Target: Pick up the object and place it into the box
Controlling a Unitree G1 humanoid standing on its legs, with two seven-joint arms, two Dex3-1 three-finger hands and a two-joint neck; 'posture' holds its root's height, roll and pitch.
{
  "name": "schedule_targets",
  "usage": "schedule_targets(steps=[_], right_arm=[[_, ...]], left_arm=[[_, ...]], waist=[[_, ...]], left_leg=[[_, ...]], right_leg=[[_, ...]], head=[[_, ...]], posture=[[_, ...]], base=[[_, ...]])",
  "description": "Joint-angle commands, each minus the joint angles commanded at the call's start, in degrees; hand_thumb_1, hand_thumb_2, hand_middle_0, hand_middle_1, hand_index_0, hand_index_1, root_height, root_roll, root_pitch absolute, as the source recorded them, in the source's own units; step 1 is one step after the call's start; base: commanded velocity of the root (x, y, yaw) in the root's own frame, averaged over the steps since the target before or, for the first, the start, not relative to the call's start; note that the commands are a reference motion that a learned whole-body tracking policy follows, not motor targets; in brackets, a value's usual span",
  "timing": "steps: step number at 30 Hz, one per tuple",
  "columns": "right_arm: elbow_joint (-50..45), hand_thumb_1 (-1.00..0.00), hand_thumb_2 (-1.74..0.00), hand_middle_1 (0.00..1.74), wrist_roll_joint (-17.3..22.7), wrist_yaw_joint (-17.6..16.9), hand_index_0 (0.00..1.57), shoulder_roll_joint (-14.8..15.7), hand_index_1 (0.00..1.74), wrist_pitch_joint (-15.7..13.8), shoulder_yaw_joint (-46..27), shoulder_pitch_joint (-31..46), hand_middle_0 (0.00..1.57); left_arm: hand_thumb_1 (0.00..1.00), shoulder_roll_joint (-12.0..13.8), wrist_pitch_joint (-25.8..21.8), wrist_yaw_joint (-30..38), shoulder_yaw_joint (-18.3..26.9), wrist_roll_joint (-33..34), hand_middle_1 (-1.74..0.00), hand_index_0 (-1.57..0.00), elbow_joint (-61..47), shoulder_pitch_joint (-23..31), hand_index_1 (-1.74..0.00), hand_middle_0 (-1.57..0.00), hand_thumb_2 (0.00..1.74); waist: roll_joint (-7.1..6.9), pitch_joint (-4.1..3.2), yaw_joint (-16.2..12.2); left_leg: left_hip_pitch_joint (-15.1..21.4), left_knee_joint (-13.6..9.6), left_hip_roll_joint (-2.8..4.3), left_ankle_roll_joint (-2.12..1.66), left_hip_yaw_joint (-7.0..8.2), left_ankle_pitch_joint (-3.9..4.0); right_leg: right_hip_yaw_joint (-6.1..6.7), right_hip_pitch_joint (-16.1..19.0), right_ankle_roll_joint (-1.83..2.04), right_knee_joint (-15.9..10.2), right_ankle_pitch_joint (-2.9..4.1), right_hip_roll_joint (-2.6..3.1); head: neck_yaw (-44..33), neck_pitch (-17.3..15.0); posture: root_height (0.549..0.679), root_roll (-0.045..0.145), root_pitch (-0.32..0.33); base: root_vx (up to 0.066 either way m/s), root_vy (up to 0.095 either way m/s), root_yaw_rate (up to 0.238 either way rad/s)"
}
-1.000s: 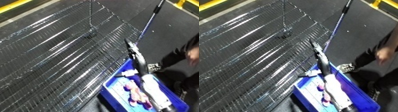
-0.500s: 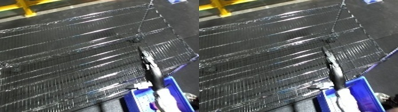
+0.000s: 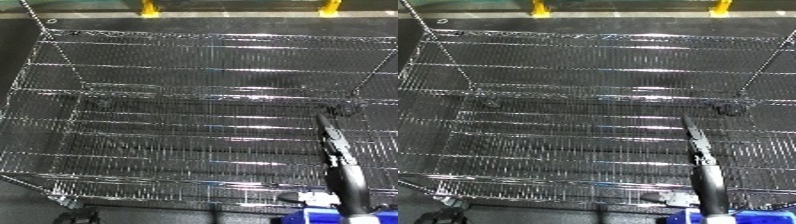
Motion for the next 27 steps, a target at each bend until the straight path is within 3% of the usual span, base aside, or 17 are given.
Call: schedule_targets(steps=[27], right_arm=[[-0.9, 0.0, 0.0, 0.0, -2.2, 0.3, 0.0, -0.8, 0.0, 0.2, -1.6, 3.2, 0.0]], left_arm=[[1.0, -0.9, 0.1, -0.1, 1.5, 1.3, -1.74, -1.57, -2.1, 1.5, -1.74, -1.57, 1.74]], waist=[[0.35, 0.31, -0.3]], left_leg=[[0.0, -0.2, -0.05, 0.05, 0.4, -0.28]], right_leg=[[0.39, -1.1, 0.54, 0.7, -0.41, -0.41]], head=[[5.2, -0.8]], posture=[[0.646, 0.049, -0.173]], base=[[0.009, 0.009, -0.003]])
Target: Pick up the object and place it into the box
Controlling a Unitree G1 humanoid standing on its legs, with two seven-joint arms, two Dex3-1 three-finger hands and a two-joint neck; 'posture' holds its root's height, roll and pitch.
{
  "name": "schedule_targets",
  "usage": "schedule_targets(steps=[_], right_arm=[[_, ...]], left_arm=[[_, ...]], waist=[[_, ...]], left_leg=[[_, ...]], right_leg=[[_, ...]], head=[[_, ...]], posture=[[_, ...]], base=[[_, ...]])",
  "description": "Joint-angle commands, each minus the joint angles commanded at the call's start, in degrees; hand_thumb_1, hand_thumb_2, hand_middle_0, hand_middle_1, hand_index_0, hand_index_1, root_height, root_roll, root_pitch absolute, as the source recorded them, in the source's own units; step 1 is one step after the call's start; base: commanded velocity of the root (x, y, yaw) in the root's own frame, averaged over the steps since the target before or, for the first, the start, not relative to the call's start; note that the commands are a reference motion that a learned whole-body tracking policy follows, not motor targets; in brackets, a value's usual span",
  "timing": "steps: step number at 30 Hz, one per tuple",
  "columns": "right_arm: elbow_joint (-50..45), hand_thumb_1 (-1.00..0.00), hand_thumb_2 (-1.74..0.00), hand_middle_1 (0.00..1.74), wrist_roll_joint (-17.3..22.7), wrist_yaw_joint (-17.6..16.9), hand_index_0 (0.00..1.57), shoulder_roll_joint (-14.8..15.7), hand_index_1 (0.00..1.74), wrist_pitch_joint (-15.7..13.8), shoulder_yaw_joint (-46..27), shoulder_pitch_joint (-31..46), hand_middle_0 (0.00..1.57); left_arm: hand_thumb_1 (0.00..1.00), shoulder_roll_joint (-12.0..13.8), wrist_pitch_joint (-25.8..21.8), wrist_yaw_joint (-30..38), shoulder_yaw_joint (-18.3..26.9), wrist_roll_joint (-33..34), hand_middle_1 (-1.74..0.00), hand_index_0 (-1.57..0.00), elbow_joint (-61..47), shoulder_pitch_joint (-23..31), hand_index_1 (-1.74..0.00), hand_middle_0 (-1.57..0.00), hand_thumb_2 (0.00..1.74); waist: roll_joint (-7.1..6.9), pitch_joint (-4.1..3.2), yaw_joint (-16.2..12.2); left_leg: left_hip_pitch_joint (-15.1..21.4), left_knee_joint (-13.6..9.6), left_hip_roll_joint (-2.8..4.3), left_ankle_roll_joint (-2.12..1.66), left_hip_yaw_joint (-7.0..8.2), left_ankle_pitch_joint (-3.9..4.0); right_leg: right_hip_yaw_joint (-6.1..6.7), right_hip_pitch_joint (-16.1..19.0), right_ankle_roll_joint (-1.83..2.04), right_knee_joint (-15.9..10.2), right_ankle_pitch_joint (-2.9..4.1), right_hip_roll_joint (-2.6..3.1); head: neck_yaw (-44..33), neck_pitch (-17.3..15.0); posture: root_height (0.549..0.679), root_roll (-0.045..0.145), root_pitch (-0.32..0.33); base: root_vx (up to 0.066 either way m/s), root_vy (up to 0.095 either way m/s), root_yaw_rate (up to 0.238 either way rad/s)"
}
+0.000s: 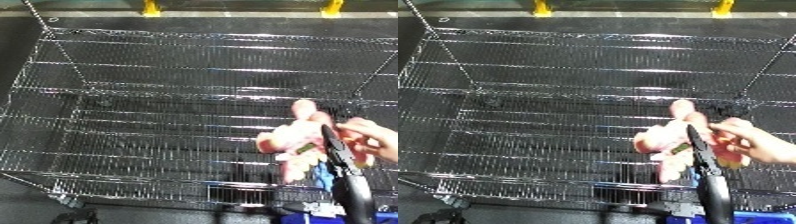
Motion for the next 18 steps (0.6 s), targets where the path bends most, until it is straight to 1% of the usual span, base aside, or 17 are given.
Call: schedule_targets(steps=[6, 13, 17, 18], right_arm=[[-0.1, 0.0, 0.0, 0.0, -0.8, 0.0, 0.0, -0.5, 0.0, 0.4, 0.1, -0.2, 0.0], [0.0, 0.0, 0.0, 0.0, -1.4, -0.1, 0.0, -0.9, 0.0, 0.6, 0.3, -0.5, 0.0], [-0.1, 0.0, 0.0, 0.0, -2.3, 0.0, 0.0, -1.4, 0.0, 0.8, 0.4, -0.6, 0.0], [-0.1, 0.0, 0.0, 0.0, -2.9, 0.0, 0.0, -1.8, 0.0, 0.9, 0.4, -0.7, 0.0]], left_arm=[[1.0, -0.1, 0.1, 0.2, -0.1, -0.4, -1.74, -1.57, -0.2, -0.1, -1.74, -1.57, 1.74], [1.0, -0.2, 0.0, 0.2, -0.3, -0.4, -1.74, -1.57, 0.0, 0.1, -1.74, -1.57, 1.74], [1.0, -0.1, 0.1, 0.2, -0.2, -0.5, -1.74, -1.57, -0.1, 0.3, -1.74, -1.57, 1.74], [1.0, 0.0, 0.0, 0.2, -0.2, -0.5, -1.74, -1.57, -0.1, 0.4, -1.74, -1.57, 1.74]], waist=[[0.08, 0.16, 0.0], [0.18, 0.14, 0.0], [0.27, 0.16, 0.1], [0.25, 0.19, 0.2]], left_leg=[[0.0, 0.2, -0.02, 0.03, 0.03, -0.14], [0.1, 0.1, 0.0, 0.06, 0.14, -0.26], [0.2, 0.0, 0.04, 0.05, 0.18, -0.29], [0.2, 0.0, 0.04, 0.04, 0.17, -0.3]], right_leg=[[0.2, -0.3, 0.01, 0.5, -0.19, -0.1], [0.27, -0.4, 0.06, 0.6, -0.31, -0.16], [0.26, -0.5, 0.09, 0.7, -0.38, -0.17], [0.29, -0.6, 0.09, 0.7, -0.38, -0.19]], head=[[0.4, -0.3], [0.8, -0.4], [1.2, -0.5], [2.5, -0.7]], posture=[[0.645, 0.05, -0.173], [0.645, 0.05, -0.171], [0.645, 0.05, -0.169], [0.645, 0.05, -0.168]], base=[[0.018, -0.003, -0.006], [0.022, -0.002, -0.006], [0.017, -0.001, 0.001], [0.025, -0.008, 0.017]])
